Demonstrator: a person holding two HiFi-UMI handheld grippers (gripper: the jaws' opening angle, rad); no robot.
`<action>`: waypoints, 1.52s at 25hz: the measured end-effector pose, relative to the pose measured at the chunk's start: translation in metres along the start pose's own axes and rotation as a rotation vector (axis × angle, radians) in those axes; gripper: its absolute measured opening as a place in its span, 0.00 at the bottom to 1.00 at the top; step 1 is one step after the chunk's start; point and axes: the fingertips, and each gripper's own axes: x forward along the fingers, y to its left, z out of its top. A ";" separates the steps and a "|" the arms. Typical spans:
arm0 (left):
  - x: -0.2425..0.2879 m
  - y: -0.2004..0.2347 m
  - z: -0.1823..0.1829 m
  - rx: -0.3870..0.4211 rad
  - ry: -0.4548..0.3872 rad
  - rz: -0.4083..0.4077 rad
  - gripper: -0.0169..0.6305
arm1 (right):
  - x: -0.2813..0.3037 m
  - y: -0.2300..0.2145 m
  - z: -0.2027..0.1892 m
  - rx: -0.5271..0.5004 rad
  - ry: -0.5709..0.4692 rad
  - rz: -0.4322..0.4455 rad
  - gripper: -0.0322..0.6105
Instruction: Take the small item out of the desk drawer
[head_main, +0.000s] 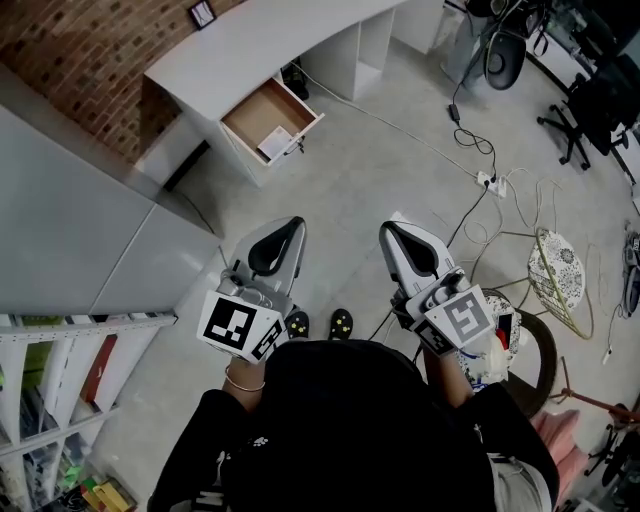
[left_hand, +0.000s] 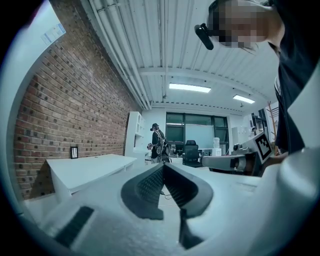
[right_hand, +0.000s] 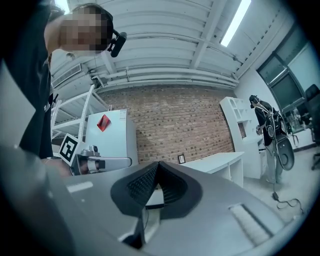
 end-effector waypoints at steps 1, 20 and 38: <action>0.001 -0.003 0.000 0.002 -0.001 0.005 0.02 | -0.003 -0.002 -0.001 0.001 0.001 0.004 0.07; 0.000 0.004 -0.010 -0.009 0.017 0.085 0.02 | -0.018 -0.024 -0.009 0.014 0.019 0.004 0.07; 0.058 0.051 -0.006 -0.004 0.009 0.033 0.02 | 0.024 -0.077 -0.007 0.011 0.021 -0.066 0.07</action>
